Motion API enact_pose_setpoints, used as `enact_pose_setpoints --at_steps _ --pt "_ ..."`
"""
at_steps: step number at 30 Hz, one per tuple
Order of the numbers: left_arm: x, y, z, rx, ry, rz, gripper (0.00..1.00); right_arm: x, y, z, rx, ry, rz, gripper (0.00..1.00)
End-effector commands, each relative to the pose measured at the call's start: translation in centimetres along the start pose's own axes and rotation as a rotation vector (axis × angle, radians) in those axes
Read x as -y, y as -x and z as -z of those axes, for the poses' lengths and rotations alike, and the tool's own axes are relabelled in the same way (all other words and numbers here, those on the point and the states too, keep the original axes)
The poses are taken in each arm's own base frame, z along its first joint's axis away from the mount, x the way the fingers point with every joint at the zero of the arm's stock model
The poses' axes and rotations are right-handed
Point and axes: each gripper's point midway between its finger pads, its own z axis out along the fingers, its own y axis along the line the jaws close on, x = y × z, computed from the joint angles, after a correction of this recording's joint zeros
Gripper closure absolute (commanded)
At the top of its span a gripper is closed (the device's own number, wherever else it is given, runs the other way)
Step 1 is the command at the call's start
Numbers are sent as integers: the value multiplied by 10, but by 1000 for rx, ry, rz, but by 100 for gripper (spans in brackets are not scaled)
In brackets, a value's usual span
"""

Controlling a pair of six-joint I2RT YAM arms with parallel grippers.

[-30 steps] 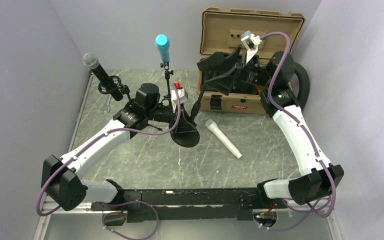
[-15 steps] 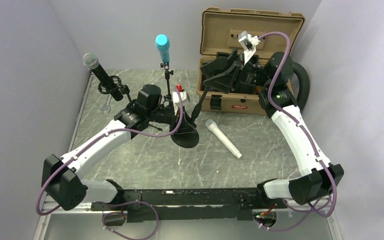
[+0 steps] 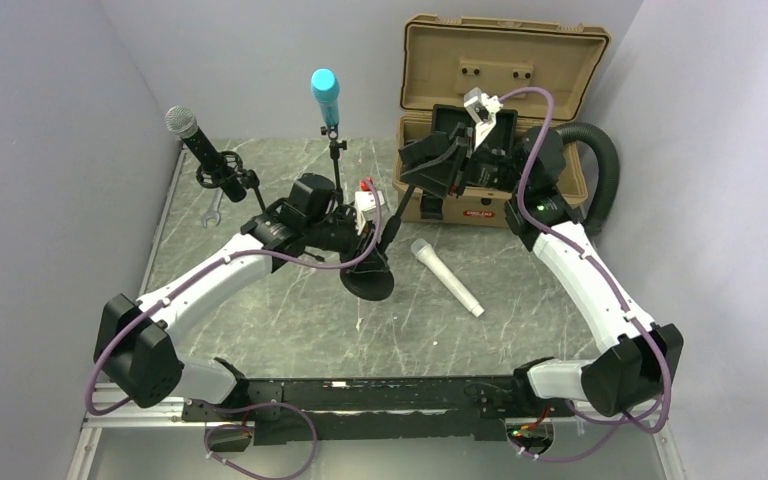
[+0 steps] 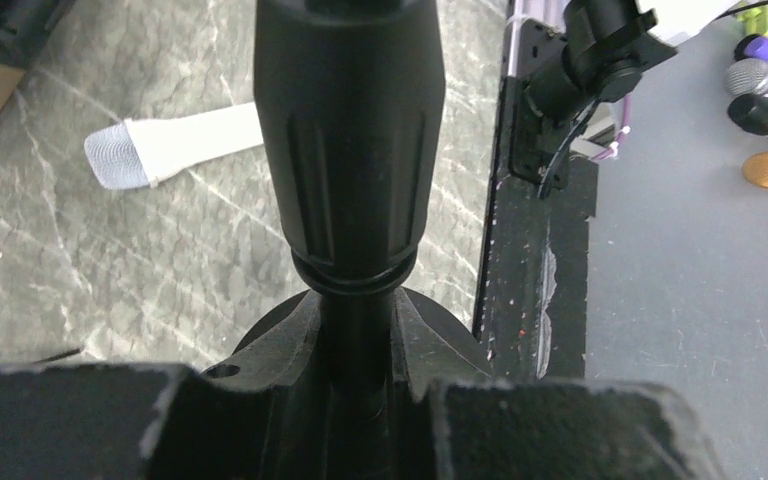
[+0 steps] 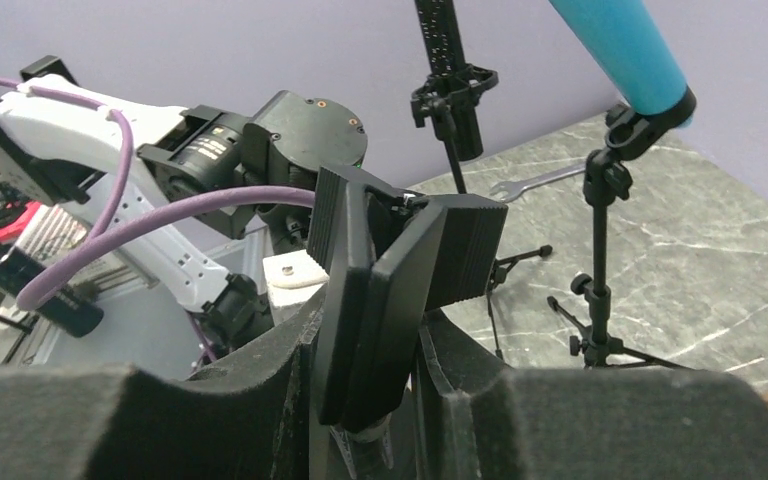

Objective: Remove the microphone from the stand

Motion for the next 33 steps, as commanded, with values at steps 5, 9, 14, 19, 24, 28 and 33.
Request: enact_pose_setpoints --at_steps 5,9,14,19,24,28,33 --pt "-10 80 12 170 117 -164 100 12 -44 -6 -33 -47 -10 85" --pt "-28 84 17 179 230 -150 100 27 -53 -4 -18 -133 -41 89" --pt "-31 83 18 176 241 -158 100 35 -59 -2 -16 -179 -55 90" --pt "20 82 16 183 -53 -193 100 10 -68 -3 -47 -14 9 90" --pt "67 80 27 179 -314 -196 100 -22 -78 -1 -106 161 101 89" --pt "70 80 29 181 -313 -200 100 -25 -80 2 -109 162 122 89" --pt "49 79 25 185 -193 -202 100 -21 -76 1 -99 128 111 72"
